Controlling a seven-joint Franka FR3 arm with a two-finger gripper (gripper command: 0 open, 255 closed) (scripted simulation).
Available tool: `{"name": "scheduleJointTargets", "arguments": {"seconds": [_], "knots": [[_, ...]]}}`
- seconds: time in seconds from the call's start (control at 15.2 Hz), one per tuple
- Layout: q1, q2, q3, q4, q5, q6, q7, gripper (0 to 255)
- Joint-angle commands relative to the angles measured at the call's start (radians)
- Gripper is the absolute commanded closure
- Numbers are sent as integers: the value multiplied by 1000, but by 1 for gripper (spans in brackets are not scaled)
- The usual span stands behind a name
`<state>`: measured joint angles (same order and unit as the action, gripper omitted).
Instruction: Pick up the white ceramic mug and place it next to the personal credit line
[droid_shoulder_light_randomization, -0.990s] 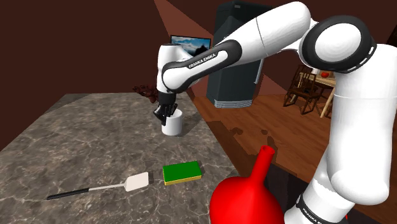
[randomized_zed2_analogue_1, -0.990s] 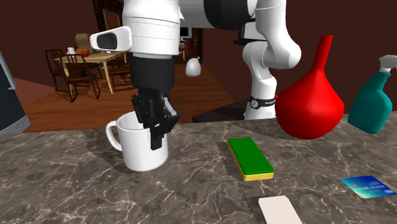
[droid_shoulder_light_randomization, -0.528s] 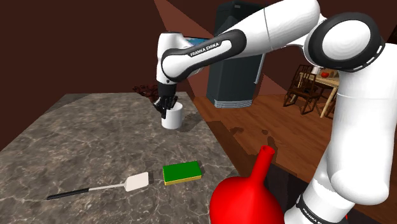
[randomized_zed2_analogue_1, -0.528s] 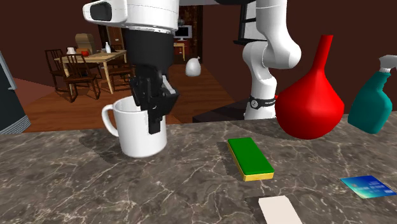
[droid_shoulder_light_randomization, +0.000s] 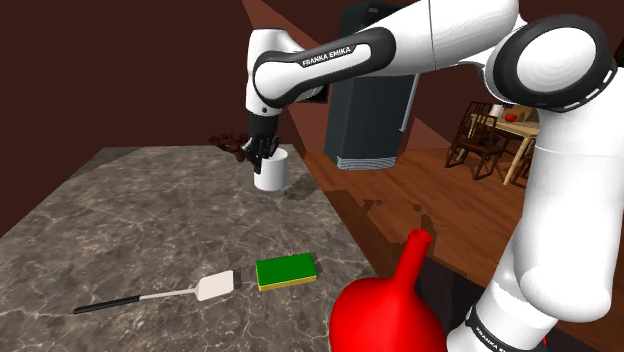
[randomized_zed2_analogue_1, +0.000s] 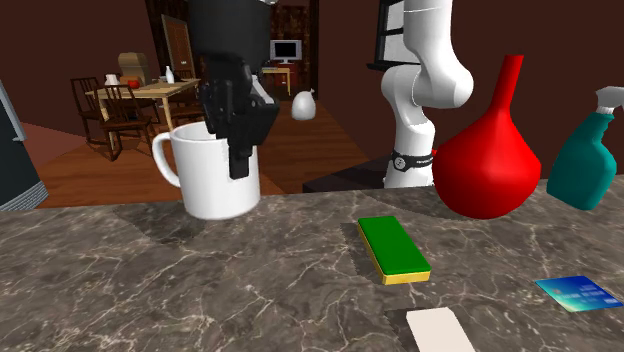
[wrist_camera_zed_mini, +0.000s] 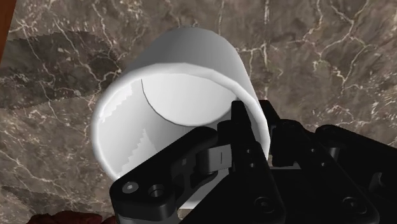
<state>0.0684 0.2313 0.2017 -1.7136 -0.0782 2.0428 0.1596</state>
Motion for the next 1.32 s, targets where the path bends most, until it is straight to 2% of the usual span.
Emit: {"name": "scheduleJointTargets", "arguments": {"seconds": [0.0, 0.59, 1.25], "knots": [[0, -5, 1, 22, 2, -27, -2, 255], [2, -17, 3, 124, 7, -140, -7, 255], [79, -274, 77, -196, 47, -76, 142, 255]]}}
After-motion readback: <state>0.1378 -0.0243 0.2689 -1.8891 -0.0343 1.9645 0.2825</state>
